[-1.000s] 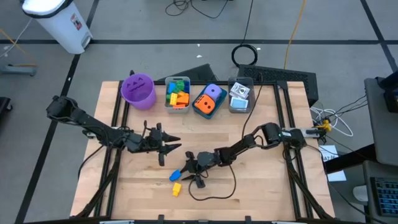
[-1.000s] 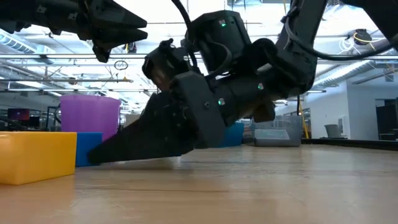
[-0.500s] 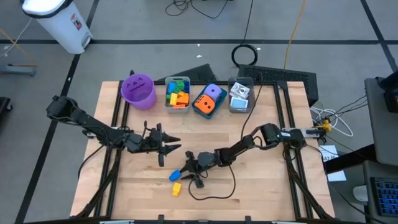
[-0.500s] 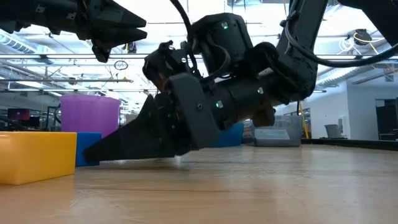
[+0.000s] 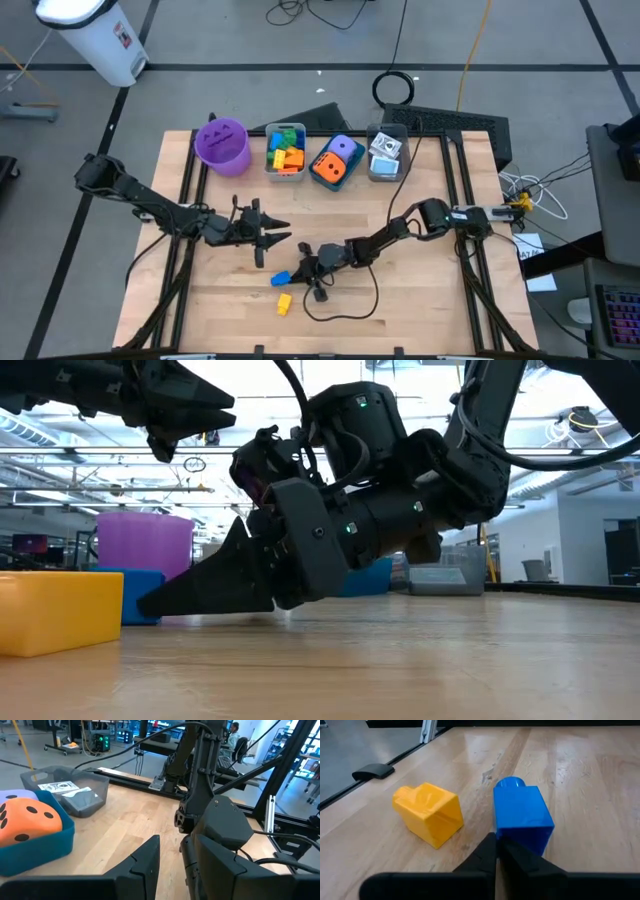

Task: Pick & Place Toys
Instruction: Put the blue game piece into the gray bin

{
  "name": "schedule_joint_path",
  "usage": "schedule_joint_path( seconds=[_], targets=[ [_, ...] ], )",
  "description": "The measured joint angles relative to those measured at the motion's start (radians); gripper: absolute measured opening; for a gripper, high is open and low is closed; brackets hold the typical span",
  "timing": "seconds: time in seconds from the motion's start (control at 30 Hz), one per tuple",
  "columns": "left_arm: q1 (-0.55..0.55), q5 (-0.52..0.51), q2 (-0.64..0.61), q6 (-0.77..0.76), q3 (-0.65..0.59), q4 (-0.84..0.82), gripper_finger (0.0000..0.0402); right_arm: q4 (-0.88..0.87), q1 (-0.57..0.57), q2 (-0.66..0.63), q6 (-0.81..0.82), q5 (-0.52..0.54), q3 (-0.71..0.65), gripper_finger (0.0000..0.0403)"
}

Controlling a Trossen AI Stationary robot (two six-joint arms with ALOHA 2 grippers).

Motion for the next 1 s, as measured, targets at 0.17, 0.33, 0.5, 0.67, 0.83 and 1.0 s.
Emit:
schedule_joint_path(
  seconds=[0.17,0.33,0.5,0.67,0.83,1.0],
  targets=[
    [0.000,0.000,0.000,-0.004,0.000,0.000,0.0129,-0.030,-0.002,-0.037,-0.015,-0.003,-0.002,0.0003],
    [0.000,0.001,0.000,-0.026,0.000,-0.011,0.0129,-0.191,0.003,-0.145,-0.123,0.040,-0.005,0.0003],
    [0.000,0.002,0.000,-0.057,0.000,-0.030,0.0129,-0.335,0.034,-0.294,-0.257,0.225,-0.047,0.0002],
    [0.000,0.002,0.000,-0.098,0.000,-0.030,0.0129,-0.392,0.074,-0.430,-0.372,0.425,-0.135,0.0001],
    [0.000,0.001,0.028,-0.130,0.000,-0.010,0.0129,-0.369,0.080,-0.537,-0.395,0.494,-0.236,0.0001],
    [0.012,-0.005,0.114,-0.183,0.000,0.121,0.0129,-0.311,0.056,-0.600,-0.389,0.497,-0.315,0.0001]
  ],
)
